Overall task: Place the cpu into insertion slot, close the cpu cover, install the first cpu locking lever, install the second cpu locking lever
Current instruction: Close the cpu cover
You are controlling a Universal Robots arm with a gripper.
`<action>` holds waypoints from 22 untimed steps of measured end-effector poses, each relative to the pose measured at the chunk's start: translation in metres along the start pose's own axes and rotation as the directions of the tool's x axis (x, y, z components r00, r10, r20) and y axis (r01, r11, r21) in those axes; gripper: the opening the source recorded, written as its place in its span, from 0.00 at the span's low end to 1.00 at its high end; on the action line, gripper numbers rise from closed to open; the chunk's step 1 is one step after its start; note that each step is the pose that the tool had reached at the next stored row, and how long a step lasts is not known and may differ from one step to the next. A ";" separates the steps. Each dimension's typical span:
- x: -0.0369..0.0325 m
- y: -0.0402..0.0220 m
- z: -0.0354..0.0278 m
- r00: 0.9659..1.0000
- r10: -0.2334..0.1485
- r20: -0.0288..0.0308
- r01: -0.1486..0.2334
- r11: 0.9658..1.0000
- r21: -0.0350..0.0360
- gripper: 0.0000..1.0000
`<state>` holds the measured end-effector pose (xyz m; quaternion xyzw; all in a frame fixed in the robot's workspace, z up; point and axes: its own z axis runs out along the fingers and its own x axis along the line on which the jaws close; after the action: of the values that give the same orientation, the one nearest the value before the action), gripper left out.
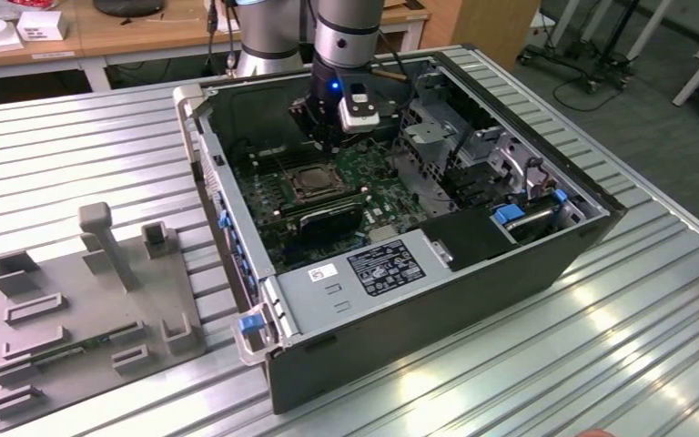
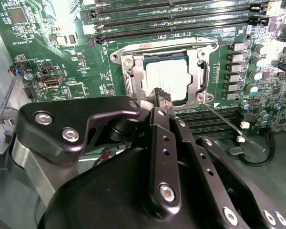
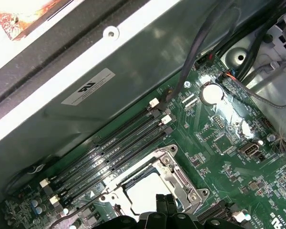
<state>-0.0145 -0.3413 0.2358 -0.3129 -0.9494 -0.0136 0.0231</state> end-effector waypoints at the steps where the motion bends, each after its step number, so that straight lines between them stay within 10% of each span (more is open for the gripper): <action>1: 0.0000 0.0000 0.0000 1.000 0.000 0.000 0.000 1.000 0.000 0.11; 14: 0.0000 0.0000 0.0001 0.999 -0.051 0.002 0.051 0.999 0.000 0.11; 22: 0.0000 0.0000 0.0008 0.988 -0.156 0.001 0.156 0.988 0.000 0.11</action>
<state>-0.0145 -0.3413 0.2349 -0.2376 -0.9710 -0.0154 0.0215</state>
